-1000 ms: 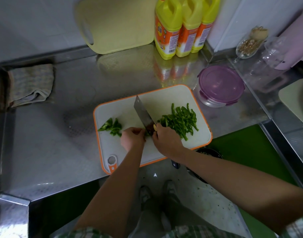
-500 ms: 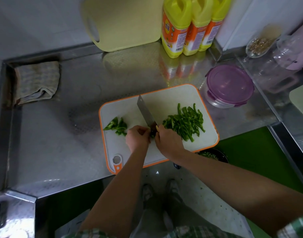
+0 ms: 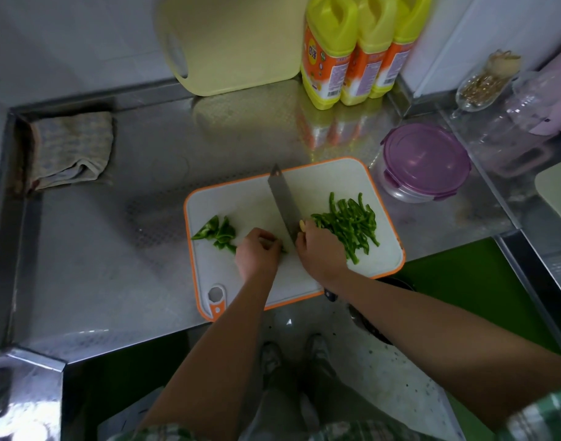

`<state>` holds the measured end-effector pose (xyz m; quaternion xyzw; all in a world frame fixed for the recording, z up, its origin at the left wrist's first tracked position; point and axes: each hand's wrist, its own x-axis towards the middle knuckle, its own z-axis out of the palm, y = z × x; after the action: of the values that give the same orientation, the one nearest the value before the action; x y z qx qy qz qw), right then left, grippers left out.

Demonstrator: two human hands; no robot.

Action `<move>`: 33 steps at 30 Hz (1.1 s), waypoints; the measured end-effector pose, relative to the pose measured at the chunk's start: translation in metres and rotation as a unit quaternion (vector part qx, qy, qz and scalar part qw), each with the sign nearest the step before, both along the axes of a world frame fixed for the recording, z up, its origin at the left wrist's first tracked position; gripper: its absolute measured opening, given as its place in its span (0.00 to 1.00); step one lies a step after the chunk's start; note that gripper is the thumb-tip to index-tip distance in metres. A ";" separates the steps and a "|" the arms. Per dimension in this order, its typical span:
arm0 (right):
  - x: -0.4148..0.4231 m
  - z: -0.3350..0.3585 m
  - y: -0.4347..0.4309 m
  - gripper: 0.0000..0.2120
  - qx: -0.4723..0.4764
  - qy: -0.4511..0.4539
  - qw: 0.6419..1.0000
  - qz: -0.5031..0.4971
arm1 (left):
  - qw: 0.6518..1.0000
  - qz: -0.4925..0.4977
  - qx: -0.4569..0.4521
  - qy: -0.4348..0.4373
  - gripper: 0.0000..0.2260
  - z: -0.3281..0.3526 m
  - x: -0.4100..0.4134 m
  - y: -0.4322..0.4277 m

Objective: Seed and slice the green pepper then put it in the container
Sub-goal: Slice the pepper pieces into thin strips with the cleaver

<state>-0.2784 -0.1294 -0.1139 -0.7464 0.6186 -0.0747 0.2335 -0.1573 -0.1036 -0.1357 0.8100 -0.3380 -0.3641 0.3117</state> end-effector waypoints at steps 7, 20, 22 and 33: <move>-0.016 0.008 0.001 0.08 0.005 -0.056 0.998 0.010 | 1.000 0.025 0.005 -0.018 0.07 0.007 -0.003 0.000; -0.017 0.015 0.007 0.09 0.029 0.005 0.997 0.068 | 0.999 0.031 0.029 -0.003 0.03 0.005 -0.005 -0.003; -0.017 0.016 0.007 0.09 0.034 0.010 0.997 0.071 | 0.999 0.031 0.030 -0.002 0.02 0.006 -0.007 -0.004; -0.009 0.007 0.005 0.08 0.061 -0.008 0.997 0.046 | 0.999 0.029 0.034 0.003 0.03 0.004 -0.008 -0.007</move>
<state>-0.2875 -0.1246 -0.1071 -0.7582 0.5849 -0.0319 0.2864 -0.1651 -0.1108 -0.1320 0.8284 -0.3006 -0.3691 0.2953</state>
